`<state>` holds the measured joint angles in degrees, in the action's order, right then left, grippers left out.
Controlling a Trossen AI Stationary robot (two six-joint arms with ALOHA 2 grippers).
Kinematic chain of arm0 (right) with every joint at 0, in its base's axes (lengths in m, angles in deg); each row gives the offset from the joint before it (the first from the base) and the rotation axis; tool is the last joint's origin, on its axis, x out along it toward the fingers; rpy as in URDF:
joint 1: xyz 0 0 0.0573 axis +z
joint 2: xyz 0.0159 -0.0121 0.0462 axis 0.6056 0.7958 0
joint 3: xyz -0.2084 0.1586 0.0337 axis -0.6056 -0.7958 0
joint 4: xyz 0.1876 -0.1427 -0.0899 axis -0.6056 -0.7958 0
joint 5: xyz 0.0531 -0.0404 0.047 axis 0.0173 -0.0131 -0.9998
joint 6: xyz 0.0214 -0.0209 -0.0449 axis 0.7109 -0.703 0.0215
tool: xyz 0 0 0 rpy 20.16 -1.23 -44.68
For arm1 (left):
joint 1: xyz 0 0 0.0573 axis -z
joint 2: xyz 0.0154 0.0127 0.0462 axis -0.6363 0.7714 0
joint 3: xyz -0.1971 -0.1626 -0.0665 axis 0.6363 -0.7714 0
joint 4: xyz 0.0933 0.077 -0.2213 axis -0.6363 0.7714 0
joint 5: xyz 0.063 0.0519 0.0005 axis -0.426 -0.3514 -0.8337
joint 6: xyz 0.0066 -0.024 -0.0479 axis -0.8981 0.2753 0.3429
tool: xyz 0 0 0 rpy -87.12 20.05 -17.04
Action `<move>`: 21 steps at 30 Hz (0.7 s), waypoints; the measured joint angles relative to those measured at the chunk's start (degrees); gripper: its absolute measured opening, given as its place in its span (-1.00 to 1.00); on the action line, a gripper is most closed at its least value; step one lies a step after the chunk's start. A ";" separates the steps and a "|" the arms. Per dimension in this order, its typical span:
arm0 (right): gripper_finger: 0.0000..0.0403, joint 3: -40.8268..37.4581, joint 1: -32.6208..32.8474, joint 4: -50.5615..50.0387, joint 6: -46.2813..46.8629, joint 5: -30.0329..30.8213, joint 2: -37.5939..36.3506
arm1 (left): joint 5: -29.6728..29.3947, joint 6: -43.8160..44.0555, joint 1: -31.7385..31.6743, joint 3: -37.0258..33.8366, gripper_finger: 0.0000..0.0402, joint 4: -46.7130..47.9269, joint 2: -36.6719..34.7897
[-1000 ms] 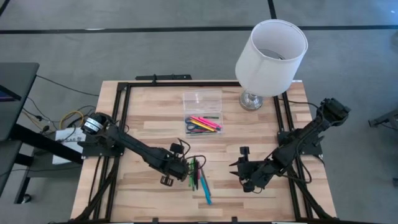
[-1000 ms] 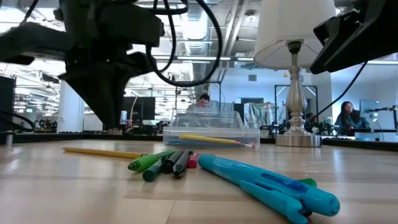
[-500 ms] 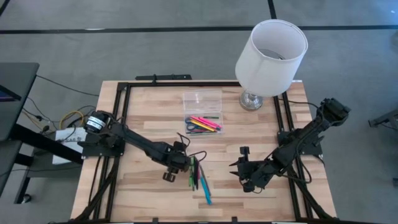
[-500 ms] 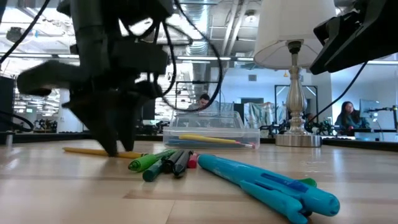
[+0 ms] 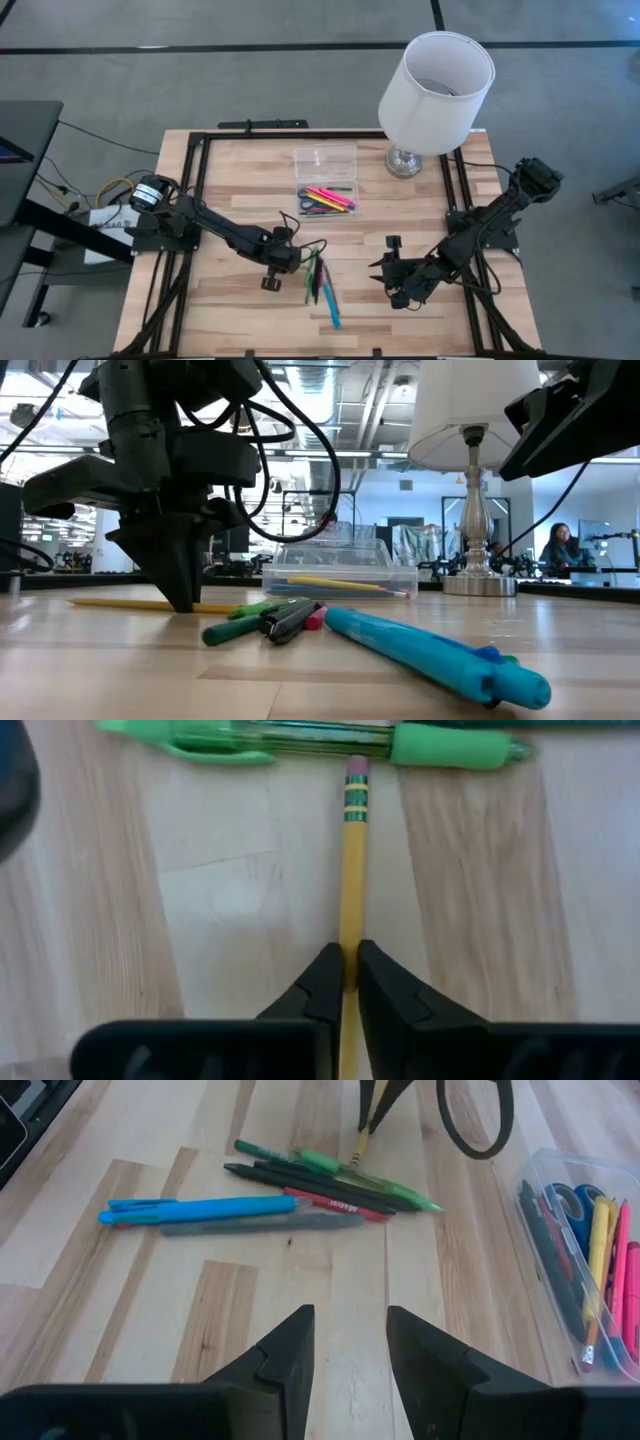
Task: Pick & place school supplies into a supply box
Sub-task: Put the yellow pencil into the supply box
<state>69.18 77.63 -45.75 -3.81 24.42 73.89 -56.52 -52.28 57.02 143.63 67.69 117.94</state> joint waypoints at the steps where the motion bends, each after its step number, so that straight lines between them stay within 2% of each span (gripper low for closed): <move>1: -0.40 0.00 0.00 0.00 0.02 -0.02 0.00 | -0.29 0.96 0.19 -0.13 -0.94 -0.20 0.00; 14: -0.40 0.00 0.00 -0.42 0.37 -0.05 0.00 | -11.17 16.02 7.83 -1.91 -0.99 -1.05 -0.05; 21: -0.40 0.00 0.00 -0.43 0.39 -0.06 0.00 | -13.50 23.67 10.10 -2.02 -1.00 0.06 -0.05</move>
<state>69.18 77.63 -46.18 -3.42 24.36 73.89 -70.01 -28.61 67.11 141.61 67.75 117.90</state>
